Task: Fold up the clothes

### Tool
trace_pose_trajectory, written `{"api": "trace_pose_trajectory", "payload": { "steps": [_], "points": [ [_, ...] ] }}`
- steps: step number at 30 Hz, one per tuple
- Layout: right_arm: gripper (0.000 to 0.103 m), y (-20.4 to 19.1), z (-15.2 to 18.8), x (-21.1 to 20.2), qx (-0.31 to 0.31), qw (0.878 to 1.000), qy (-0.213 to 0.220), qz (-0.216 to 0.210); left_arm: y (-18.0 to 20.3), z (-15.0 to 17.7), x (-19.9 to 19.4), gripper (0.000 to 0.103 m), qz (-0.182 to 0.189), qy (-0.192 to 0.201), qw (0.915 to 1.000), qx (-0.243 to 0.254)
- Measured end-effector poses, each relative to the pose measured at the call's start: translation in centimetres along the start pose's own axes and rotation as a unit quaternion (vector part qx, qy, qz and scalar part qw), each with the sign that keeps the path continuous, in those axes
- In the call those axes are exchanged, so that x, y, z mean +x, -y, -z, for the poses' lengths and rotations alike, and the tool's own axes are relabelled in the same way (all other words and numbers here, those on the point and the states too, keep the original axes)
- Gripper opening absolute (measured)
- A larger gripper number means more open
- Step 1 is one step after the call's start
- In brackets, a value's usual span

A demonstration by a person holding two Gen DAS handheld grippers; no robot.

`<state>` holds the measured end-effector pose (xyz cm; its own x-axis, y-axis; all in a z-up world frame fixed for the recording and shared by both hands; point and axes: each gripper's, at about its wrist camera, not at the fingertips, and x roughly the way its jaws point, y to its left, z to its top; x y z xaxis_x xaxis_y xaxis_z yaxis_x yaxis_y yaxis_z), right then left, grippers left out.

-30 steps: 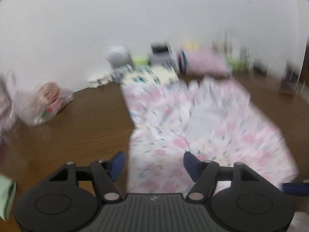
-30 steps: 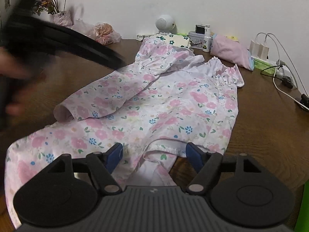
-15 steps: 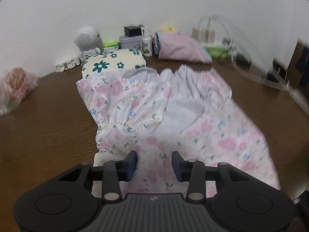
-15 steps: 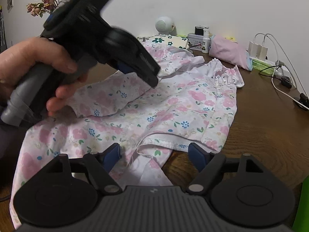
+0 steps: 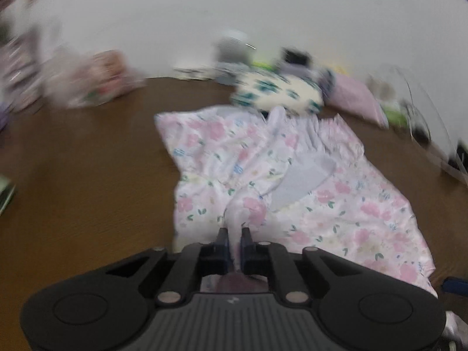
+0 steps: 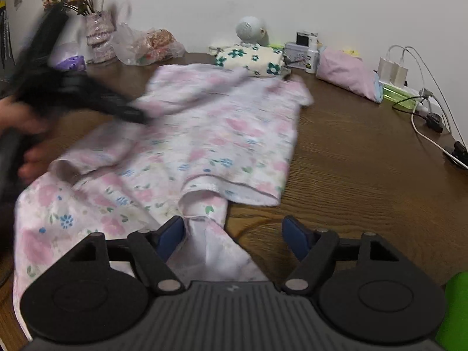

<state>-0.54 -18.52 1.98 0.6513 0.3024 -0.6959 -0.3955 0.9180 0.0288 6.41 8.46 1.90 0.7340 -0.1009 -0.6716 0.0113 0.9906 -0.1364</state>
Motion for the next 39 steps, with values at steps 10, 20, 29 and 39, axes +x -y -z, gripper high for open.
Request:
{"api": "trace_pose_trajectory", "payload": {
  "steps": [10,20,29,39],
  "points": [
    [0.055,0.2,-2.7,-0.4,0.011,0.998,0.019,0.056,-6.4,3.0,-9.0,0.018,-0.158,0.093,0.9789,-0.090],
    [0.060,-6.5,1.7,-2.2,-0.048,0.995,-0.013,-0.082,1.2,-0.6,-0.6,0.060,-0.106,0.006,0.9807,0.164],
    [0.037,-4.8,1.0,-2.0,-0.117,0.990,-0.043,-0.061,-10.2,2.1,-3.0,0.001,-0.124,0.025,0.9904,-0.057],
    [0.047,-1.6,-1.9,-1.9,-0.076,0.995,0.013,0.066,-10.5,5.2,-11.0,0.040,-0.142,0.105,0.9808,-0.084]
  ]
}}
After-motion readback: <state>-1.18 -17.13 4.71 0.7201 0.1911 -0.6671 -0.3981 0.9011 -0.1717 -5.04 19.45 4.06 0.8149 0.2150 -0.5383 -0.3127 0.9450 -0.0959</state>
